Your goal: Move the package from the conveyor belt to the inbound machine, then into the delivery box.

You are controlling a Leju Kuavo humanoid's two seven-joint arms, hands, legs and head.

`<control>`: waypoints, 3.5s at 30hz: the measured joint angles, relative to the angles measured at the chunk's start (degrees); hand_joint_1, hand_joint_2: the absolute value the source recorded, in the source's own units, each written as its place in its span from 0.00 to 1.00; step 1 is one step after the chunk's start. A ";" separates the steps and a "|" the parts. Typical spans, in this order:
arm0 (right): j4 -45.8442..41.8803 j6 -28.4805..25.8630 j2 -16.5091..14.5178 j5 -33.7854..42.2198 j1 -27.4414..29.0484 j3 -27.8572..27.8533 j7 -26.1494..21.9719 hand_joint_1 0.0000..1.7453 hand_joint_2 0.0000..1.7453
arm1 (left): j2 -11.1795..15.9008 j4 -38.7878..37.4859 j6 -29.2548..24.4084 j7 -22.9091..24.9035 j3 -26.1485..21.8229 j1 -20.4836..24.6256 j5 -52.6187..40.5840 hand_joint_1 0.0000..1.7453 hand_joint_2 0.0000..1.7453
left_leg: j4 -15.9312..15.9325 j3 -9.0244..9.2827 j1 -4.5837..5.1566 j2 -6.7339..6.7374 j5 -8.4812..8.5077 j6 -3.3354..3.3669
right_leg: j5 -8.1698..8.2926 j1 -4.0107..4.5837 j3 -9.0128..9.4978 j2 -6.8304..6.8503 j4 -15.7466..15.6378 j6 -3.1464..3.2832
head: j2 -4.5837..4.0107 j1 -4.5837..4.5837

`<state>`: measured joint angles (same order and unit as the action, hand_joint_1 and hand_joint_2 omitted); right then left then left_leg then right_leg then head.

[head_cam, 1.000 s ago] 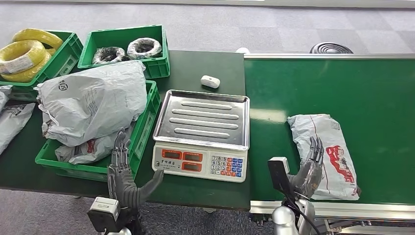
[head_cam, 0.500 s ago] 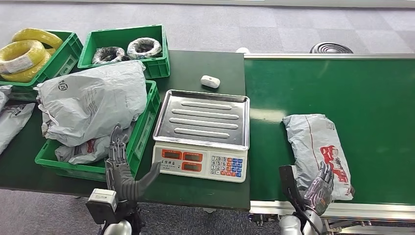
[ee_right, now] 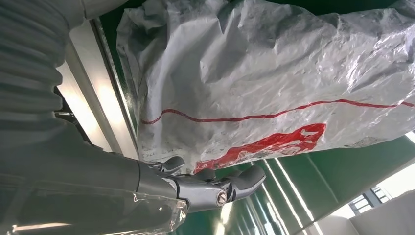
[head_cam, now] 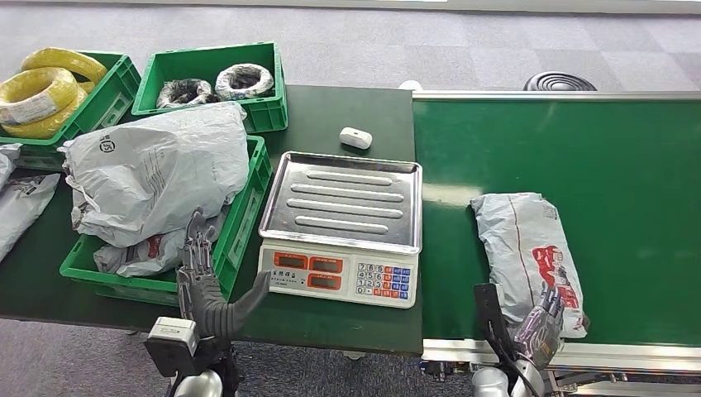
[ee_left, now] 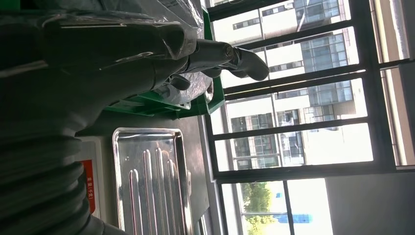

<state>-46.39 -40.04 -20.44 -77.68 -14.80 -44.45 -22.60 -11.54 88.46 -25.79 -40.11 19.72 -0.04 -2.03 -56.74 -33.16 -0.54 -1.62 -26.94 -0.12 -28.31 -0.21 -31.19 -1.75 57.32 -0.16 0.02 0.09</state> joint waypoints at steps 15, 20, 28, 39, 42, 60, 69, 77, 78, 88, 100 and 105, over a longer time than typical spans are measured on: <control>7.63 -0.23 3.95 -10.33 -2.97 -0.79 22.21 0.44 1.00 | 0.01 -0.06 1.45 0.46 -0.86 0.42 0.11 0.00 1.00 | 0.00 0.39 -0.01 -0.01 -0.06 0.07 | -0.09 0.00 0.30 0.01 -0.09 -0.09 | 0.00 -0.03; 13.35 -0.29 7.33 -10.28 -4.94 0.25 29.86 0.95 1.00 | 0.06 -0.41 2.25 1.31 -0.95 1.17 0.09 0.00 1.00 | 0.00 0.99 -0.03 -0.09 -0.18 0.27 | -0.21 0.00 0.96 0.08 -0.41 -0.26 | 0.00 0.00; 11.17 -0.31 6.17 -4.20 -3.44 -3.03 8.13 0.94 1.00 | 0.54 -0.70 2.30 1.78 -1.42 1.39 -0.73 0.00 1.00 | -0.04 0.94 0.06 -0.02 -0.26 0.44 | -0.04 -0.10 0.95 0.02 -0.47 -0.51 | -0.01 0.01; 5.64 -0.29 1.20 11.41 -3.38 -4.64 -14.79 0.97 1.00 | 0.72 0.04 1.55 1.92 -2.55 0.44 -2.67 0.00 1.00 | -0.02 0.45 0.03 0.00 -0.27 0.40 | -0.11 -0.03 0.39 0.00 -0.34 -0.39 | -0.01 -0.01; 1.32 -0.29 0.63 23.25 -1.82 1.04 -16.98 0.99 1.00 | 0.72 0.04 1.32 1.44 -2.61 0.17 -2.96 0.00 1.00 | -0.02 0.44 0.02 -0.01 -0.27 0.41 | -0.12 -0.06 0.36 0.01 -0.35 -0.40 | 0.00 -0.01; -58.41 0.07 -0.04 39.76 13.39 39.85 -16.97 0.95 1.00 | 1.52 -0.44 -1.73 0.04 -0.51 -0.65 -1.76 0.00 1.00 | -0.02 0.34 0.04 0.00 -0.27 0.41 | -0.15 -0.11 0.30 0.01 -0.35 -0.39 | 0.00 0.00; -44.38 0.93 0.55 45.45 7.83 49.48 -13.18 0.97 1.00 | 1.60 -0.44 -1.72 0.00 0.07 -0.61 -1.56 0.00 1.00 | -0.01 0.38 0.04 0.01 -0.25 0.40 | -0.14 -0.09 0.31 -0.01 -0.32 -0.37 | 0.00 -0.01; -30.60 1.48 2.35 49.00 0.91 55.96 -10.67 0.97 1.00 | 1.68 -0.46 -1.60 0.00 0.30 -0.48 -1.11 0.00 1.00 | -0.02 0.31 0.02 -0.02 -0.25 0.39 | -0.15 -0.09 0.24 0.02 -0.30 -0.37 | 0.00 0.00; -29.90 1.51 2.49 49.08 0.62 56.22 -10.58 0.97 1.00 | 1.70 -0.46 -1.60 0.00 0.30 -0.47 -1.11 0.00 1.00 | -0.02 0.29 0.02 -0.02 -0.26 0.39 | -0.15 -0.09 0.22 0.02 -0.30 -0.37 | -0.01 0.00; -10.57 0.21 3.58 51.26 -10.61 55.27 -9.49 0.97 1.00 | 1.55 -1.67 -1.33 0.00 0.56 0.35 -0.88 0.00 1.00 | -0.03 0.27 0.02 -0.01 -0.19 0.38 | -0.11 -0.09 0.19 0.01 -0.30 -0.37 | 0.00 -0.01; 11.22 1.20 3.20 55.52 -15.37 52.65 -9.69 0.94 1.00 | 1.26 -2.39 -1.46 1.22 0.21 1.78 -1.00 0.00 1.00 | -0.03 0.17 0.01 -0.01 -0.23 0.35 | -0.13 -0.09 0.08 0.01 -0.29 -0.36 | -0.01 0.00; 14.87 0.96 2.67 55.71 -14.55 52.36 -11.06 0.09 1.00 | 1.08 -2.34 -1.46 1.77 0.11 1.73 -1.36 0.00 1.00 | -0.03 0.17 0.01 0.00 -0.22 0.35 | -0.13 -0.09 0.09 0.01 -0.29 -0.36 | 0.00 0.00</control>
<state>-31.52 -39.07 -17.77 -21.97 -29.35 7.92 -33.66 -10.46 86.11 -27.25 -38.34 19.83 1.69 -3.39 -56.77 -32.99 -0.53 -1.62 -27.16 0.23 -28.45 -0.30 -31.10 -1.73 57.03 -0.52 0.02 0.09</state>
